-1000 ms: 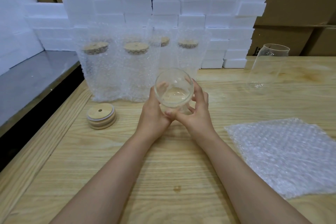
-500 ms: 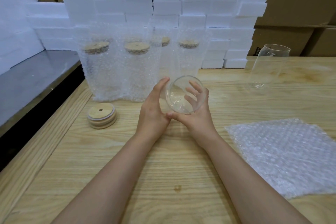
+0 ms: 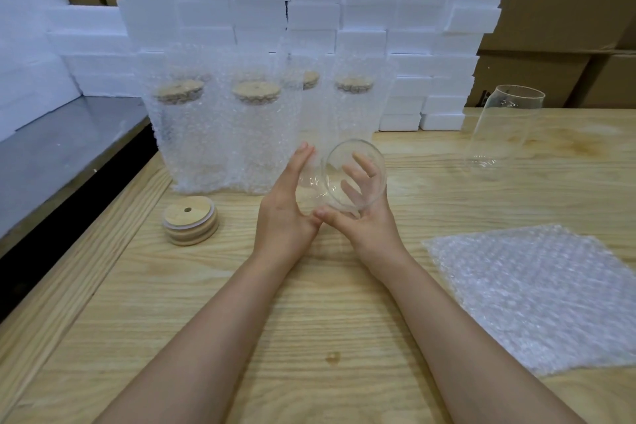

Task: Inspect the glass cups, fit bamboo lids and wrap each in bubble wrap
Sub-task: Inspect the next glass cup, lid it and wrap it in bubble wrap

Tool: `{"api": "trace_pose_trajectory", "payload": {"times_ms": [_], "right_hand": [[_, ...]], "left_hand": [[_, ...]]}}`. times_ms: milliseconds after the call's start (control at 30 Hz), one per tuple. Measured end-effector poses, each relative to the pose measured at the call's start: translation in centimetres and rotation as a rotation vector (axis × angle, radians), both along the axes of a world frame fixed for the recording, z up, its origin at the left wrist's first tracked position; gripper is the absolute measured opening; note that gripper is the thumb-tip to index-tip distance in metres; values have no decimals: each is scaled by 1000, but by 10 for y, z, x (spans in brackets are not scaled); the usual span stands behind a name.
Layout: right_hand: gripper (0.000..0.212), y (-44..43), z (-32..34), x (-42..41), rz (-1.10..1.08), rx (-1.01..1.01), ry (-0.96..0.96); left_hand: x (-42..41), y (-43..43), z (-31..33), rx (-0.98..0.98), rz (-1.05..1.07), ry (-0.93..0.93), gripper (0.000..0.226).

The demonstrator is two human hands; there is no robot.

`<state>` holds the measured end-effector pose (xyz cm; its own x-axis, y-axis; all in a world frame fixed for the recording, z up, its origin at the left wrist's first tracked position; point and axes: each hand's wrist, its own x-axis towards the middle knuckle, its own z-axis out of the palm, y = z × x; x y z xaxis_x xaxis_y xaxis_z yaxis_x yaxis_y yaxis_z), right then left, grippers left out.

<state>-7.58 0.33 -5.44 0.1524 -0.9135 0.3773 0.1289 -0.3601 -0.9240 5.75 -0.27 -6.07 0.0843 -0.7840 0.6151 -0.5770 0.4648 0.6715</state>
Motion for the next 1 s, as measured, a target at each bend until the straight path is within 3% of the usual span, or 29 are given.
{"api": "trace_pose_trajectory", "payload": {"times_ms": [200, 400, 533, 667, 1000], "right_hand": [[82, 0, 1, 0, -115, -25, 72], [91, 1, 1, 3, -193, -49, 144], [90, 1, 2, 3, -243, -69, 208], [95, -1, 1, 4, -190, -81, 169], [83, 2, 1, 5, 0, -39, 15]], "left_hand": [[-1, 0, 2, 33, -38, -14, 86], [-2, 2, 0, 69, -85, 113, 83], [0, -4, -2, 59, -78, 62, 84], [-3, -3, 4, 72, -52, 26, 86], [-2, 1, 3, -6, 42, 6, 73]]}}
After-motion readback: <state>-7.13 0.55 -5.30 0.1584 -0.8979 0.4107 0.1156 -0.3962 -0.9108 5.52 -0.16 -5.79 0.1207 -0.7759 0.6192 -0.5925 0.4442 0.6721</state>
